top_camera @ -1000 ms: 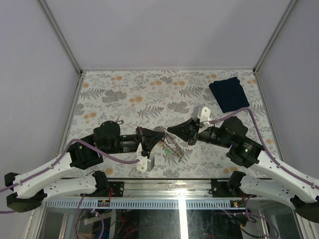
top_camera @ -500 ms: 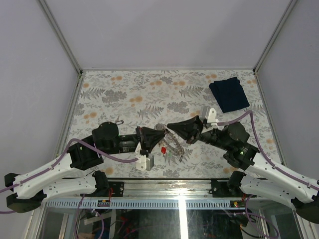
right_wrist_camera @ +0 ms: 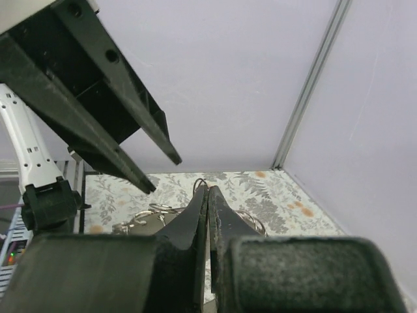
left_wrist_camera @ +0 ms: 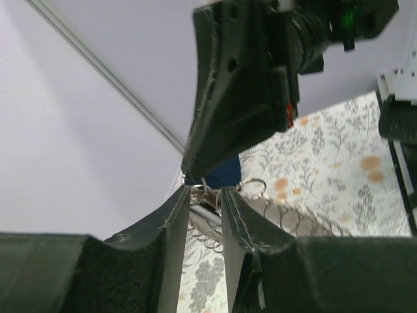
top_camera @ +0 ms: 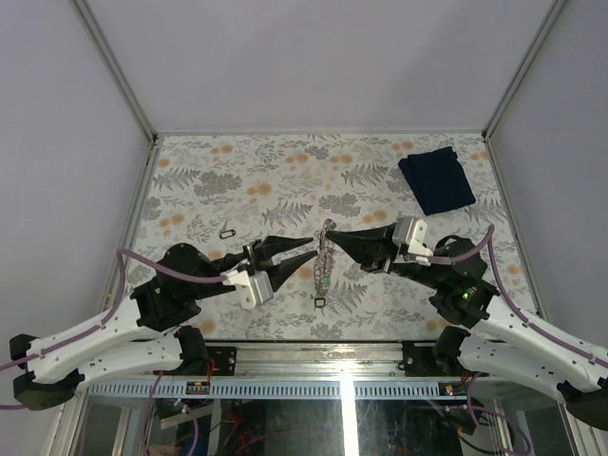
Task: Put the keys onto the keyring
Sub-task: Insert the key onto the keyring.
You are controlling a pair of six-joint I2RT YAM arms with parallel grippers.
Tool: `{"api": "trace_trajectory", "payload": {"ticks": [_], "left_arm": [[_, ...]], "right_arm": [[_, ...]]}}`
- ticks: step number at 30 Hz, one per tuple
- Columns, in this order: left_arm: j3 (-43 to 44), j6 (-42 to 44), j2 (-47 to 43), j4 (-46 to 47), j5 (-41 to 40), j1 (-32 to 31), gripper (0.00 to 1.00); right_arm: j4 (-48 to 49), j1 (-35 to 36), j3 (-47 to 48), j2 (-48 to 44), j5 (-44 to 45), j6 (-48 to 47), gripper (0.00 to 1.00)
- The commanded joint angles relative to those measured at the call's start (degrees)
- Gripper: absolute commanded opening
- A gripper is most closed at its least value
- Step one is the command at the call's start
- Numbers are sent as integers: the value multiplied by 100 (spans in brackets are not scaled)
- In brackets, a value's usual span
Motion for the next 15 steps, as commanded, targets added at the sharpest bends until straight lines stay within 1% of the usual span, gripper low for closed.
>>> {"api": "trace_trajectory", "payload": {"ticks": [1,7,15], "left_arm": [[-198,-1178,0,1686,-326,-24,28],[-230,-1038,19,1663,-416,-24,31],[74,-869,133,998,-303,-29,33]], "right_arm": [[715,-27,62,-178,-230,-604,0],[475,-28,146,-245,-533,-882,0],[285,-31,200,-371,-787,-1010,0]]}}
